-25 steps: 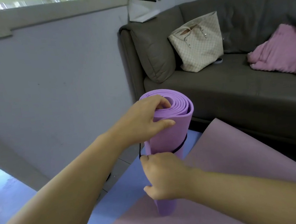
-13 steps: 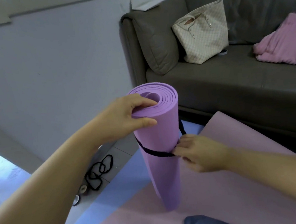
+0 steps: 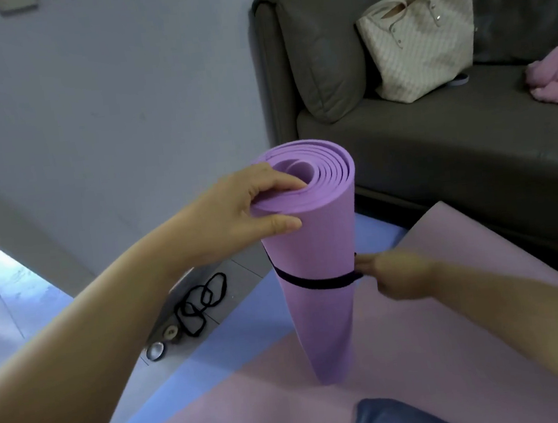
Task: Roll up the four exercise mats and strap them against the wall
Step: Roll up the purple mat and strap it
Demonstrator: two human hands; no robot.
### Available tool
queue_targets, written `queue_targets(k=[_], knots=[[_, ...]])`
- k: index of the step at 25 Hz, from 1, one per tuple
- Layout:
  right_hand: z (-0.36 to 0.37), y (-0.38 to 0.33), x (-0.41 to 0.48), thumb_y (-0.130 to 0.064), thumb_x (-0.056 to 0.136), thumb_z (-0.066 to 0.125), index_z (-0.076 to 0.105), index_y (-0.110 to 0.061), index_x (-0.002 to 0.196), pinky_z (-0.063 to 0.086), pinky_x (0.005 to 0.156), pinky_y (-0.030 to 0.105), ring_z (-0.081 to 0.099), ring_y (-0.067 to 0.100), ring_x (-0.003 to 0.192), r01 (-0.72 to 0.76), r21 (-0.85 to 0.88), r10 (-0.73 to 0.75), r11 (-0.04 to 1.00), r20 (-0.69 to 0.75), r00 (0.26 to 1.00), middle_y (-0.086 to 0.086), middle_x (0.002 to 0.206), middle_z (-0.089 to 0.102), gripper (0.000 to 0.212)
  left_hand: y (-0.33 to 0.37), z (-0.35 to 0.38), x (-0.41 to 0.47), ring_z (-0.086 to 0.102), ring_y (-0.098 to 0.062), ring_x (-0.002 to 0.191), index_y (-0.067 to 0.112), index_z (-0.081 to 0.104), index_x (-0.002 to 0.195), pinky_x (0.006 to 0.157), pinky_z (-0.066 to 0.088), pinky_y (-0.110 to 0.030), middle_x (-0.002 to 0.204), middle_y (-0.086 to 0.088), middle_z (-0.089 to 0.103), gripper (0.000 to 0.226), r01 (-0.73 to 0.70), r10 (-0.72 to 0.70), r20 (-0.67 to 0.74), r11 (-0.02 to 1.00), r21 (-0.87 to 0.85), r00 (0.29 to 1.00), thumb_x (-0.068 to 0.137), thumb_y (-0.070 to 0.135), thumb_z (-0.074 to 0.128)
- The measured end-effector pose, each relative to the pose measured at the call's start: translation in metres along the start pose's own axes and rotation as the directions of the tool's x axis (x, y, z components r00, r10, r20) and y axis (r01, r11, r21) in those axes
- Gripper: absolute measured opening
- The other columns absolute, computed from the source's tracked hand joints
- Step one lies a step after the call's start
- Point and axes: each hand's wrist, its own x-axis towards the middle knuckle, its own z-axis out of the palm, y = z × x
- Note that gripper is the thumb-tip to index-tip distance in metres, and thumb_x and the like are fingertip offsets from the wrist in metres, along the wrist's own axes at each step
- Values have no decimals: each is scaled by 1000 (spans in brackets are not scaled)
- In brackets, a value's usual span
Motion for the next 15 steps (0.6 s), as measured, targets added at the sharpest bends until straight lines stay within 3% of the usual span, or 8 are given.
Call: queue_targets(k=[2, 6, 9, 12, 15], knots=[[29, -11, -13, 0, 80, 45, 39, -22, 143, 49, 82, 36, 57, 23, 110, 8, 161, -2, 987, -39, 999, -12, 140, 40, 67, -4, -1, 5, 50, 17, 98, 32, 58, 115, 87, 32, -1, 102, 26, 55, 41, 1, -1, -8, 1000, 25, 1000, 75, 36, 66], [33, -62, -53, -16, 85, 54, 37, -20, 140, 43, 92, 26, 53, 18, 115, 63, 342, -34, 938, -90, 995, -7, 138, 40, 57, -1, 7, 20, 50, 15, 97, 22, 60, 120, 87, 33, -2, 103, 22, 54, 45, -37, 39, -30, 997, 68, 999, 78, 37, 64], [27, -120, -59, -28, 81, 60, 33, -17, 134, 44, 95, 38, 52, 24, 115, 15, 472, 12, 882, -53, 999, 0, 133, 41, 60, 7, 17, 31, 52, 3, 102, 20, 60, 123, 91, 38, -10, 108, 13, 57, 50, -70, 71, -11, 992, 107, 997, 78, 41, 62], [0, -163, -11, -30, 84, 61, 19, -6, 145, 41, 99, 34, 44, 26, 122, -81, 536, 124, 841, -45, 991, 8, 139, 32, 78, 19, 26, 41, 53, -5, 106, 20, 59, 125, 94, 39, -18, 111, 9, 58, 54, -54, 56, -8, 987, 154, 998, 77, 45, 59], [-1, -174, 41, -28, 86, 61, 1, -1, 151, 43, 92, 31, 42, 27, 127, -233, 599, 308, 766, -24, 951, 11, 147, 23, 93, 25, 33, 48, 52, -5, 103, 18, 60, 125, 92, 38, -17, 106, 12, 55, 53, -72, 76, -16, 983, 169, 997, 78, 44, 59]])
